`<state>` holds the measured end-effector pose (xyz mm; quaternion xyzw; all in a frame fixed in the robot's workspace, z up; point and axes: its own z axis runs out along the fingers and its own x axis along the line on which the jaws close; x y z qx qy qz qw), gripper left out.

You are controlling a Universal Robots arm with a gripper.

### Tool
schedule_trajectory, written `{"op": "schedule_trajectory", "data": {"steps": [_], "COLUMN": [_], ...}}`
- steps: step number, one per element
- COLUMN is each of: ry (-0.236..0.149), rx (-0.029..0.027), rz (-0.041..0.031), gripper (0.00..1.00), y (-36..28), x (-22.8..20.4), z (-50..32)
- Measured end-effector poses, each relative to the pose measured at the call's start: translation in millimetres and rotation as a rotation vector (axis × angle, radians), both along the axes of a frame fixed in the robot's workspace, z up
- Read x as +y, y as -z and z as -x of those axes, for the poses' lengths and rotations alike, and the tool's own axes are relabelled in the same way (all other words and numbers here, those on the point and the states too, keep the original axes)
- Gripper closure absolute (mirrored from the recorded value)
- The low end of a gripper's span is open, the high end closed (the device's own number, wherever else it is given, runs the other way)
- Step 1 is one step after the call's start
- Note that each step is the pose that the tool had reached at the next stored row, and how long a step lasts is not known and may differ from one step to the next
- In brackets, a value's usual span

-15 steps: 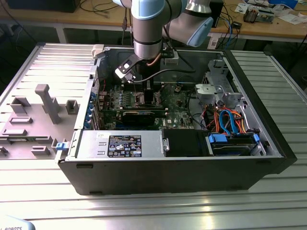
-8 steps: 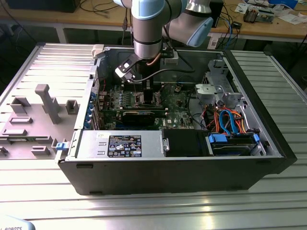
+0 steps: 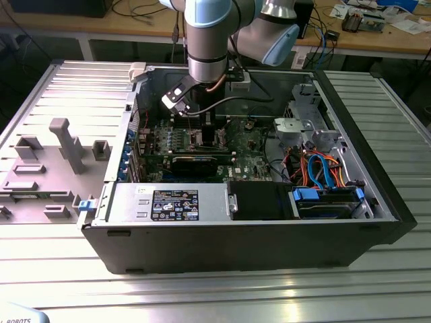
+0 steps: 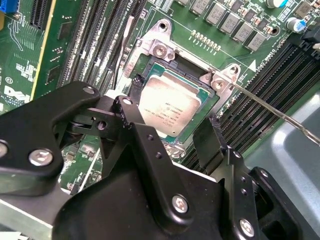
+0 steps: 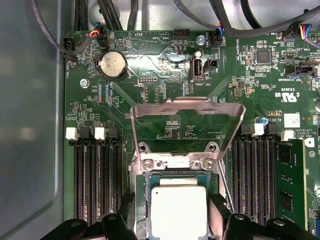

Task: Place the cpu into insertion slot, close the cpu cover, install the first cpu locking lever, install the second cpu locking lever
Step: 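Place the cpu into insertion slot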

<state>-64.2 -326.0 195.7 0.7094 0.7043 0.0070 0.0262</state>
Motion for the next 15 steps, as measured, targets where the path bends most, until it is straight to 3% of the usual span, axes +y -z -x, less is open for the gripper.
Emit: {"op": "schedule_trajectory", "data": {"steps": [1, 2, 7, 15], "ry": [0.0, 0.0, 0.0, 0.0], "rx": [0.0002, 0.0001, 0.0004, 0.0087], "rz": [0.0005, 0.0002, -0.0002, 0.0001], "gripper": [0.31, 0.25, 0.25, 0.25], "y": [-0.1, -0.1, -0.9, -7.7], "x": [-0.1, -0.1, -0.1, -0.1], "z": [0.0, 0.0, -0.1, -1.1]}}
